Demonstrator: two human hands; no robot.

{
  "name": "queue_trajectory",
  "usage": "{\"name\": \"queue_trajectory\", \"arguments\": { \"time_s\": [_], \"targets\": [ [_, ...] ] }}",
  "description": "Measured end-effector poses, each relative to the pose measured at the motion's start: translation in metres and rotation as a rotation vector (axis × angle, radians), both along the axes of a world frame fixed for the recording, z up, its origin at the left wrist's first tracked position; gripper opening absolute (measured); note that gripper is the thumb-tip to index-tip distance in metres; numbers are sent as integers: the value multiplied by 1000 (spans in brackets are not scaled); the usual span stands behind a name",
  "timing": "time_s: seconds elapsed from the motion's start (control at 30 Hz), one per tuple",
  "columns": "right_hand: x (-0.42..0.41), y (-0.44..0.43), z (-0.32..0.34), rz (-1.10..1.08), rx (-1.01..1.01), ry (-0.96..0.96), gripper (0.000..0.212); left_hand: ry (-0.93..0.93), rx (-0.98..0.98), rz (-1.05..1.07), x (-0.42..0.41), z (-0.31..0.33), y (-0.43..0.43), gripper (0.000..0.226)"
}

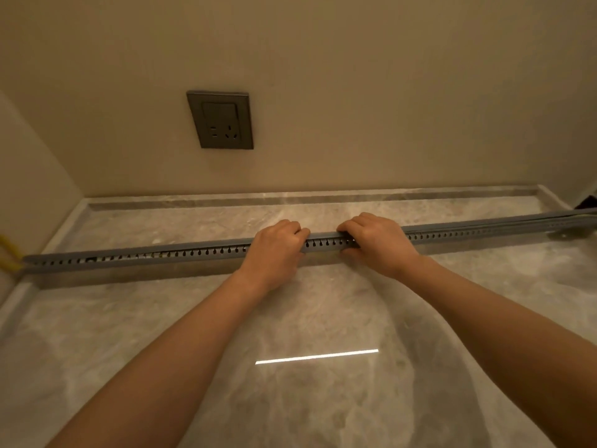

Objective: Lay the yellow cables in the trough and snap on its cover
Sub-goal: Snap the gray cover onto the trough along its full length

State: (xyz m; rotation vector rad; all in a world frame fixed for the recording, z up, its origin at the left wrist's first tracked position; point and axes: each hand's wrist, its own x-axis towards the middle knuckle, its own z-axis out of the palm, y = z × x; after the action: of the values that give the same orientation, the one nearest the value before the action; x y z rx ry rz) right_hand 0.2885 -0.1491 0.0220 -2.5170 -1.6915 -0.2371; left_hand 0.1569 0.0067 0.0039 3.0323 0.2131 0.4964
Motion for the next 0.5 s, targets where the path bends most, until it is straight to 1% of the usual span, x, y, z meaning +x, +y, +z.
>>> {"name": "queue_trajectory", "arguments": {
  "time_s": [0.27,0.4,0.5],
  "targets": [
    [12,2,-3,89,5,9,33,74,51,79,1,8,-11,23],
    [16,3,-4,113,16,7,33,136,159,123,12,13,-19,18],
    [18,3,-6,115,41,8,31,118,179,130,25,15,-34,17]
  ]
}}
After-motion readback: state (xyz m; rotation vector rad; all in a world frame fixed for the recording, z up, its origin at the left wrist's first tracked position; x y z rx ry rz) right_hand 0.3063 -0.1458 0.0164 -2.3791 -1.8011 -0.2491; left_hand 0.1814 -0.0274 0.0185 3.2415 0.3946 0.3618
